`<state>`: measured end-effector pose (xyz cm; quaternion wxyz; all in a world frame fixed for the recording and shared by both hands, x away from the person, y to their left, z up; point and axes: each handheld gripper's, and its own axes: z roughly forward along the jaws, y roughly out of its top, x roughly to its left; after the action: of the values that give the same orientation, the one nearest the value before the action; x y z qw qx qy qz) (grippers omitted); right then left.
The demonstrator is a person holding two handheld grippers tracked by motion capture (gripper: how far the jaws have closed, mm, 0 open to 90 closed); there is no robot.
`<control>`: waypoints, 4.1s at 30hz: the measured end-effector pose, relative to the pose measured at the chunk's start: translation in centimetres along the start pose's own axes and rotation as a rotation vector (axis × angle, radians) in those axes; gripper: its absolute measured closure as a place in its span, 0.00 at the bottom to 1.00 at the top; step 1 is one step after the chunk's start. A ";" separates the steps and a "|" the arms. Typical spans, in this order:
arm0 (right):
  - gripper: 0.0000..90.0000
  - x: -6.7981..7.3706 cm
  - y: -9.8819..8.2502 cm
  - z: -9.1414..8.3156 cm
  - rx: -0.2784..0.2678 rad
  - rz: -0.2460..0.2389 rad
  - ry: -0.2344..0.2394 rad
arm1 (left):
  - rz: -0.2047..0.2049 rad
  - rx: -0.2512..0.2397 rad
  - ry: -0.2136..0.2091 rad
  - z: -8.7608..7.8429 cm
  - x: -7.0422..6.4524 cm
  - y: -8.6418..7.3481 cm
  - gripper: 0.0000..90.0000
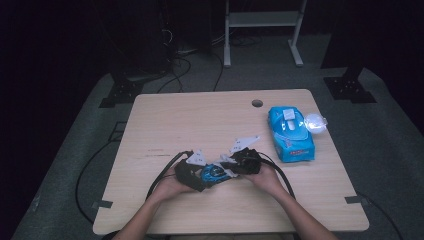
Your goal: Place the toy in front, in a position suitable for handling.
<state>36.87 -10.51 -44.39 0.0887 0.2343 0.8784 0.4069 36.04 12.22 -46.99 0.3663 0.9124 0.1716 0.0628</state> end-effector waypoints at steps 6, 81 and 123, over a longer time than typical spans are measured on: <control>0.91 -0.9 -1.4 -1.6 0.014 0.017 -0.064 | 0.011 -0.002 0.007 0.0 -0.1 0.0 0.28; 0.52 0.1 -0.5 -3.0 -0.023 -0.037 -0.023 | 0.039 -0.027 0.007 0.5 -0.1 0.2 0.28; 0.93 3.0 1.9 4.4 0.020 -0.001 0.111 | 0.037 -0.033 0.006 0.5 -0.1 0.1 0.28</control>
<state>36.41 -5.03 -45.74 0.0374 0.2119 0.8862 0.4104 36.11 11.78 -47.28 0.3797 0.9089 0.1548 0.0753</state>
